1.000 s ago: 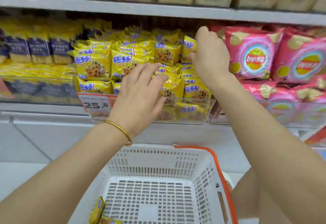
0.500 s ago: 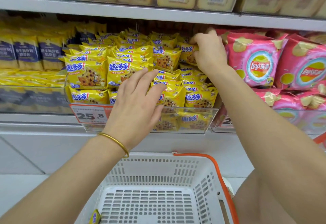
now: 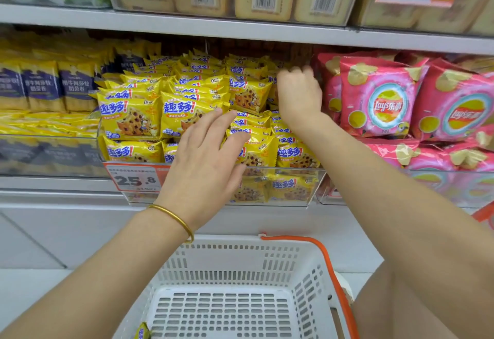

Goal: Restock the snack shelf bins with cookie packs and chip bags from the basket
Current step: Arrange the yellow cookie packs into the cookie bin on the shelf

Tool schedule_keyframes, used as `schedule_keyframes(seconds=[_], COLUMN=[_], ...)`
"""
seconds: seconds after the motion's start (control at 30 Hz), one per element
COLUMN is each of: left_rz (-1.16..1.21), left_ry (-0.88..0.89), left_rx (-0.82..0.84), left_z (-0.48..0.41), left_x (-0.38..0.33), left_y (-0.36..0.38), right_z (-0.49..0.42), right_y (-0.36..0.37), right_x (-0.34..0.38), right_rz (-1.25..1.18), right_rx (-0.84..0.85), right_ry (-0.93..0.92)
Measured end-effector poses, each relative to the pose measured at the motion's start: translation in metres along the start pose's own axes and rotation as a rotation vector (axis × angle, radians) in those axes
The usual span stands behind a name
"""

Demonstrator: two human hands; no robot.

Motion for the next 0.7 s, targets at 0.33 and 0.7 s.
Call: schedule_keyframes(seconds=[0.33, 0.7], left_rz=[0.030, -0.071], left_ry=[0.055, 0.129], left_rx=[0.029, 0.459], left_z=[0.014, 0.108], left_x=[0.005, 0.034], left_y=[-0.013, -0.005], right_z=[0.063, 0.219], right_y=[-0.036, 0.048], right_x=[-0.007, 0.096], right_rz=[-0.249, -0.846], right_rx=[-0.064, 0.292], right_ry=[-0.086, -0.308])
Point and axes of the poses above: each hand's wrist, its own z-axis away from the middle knuckle, its own y-axis out of the palm, x = y × z, the point moved 7 cm from there along -z, towards the middle knuckle, and after that the axes turned 2 degrees about -z, right-handed, at the moved point
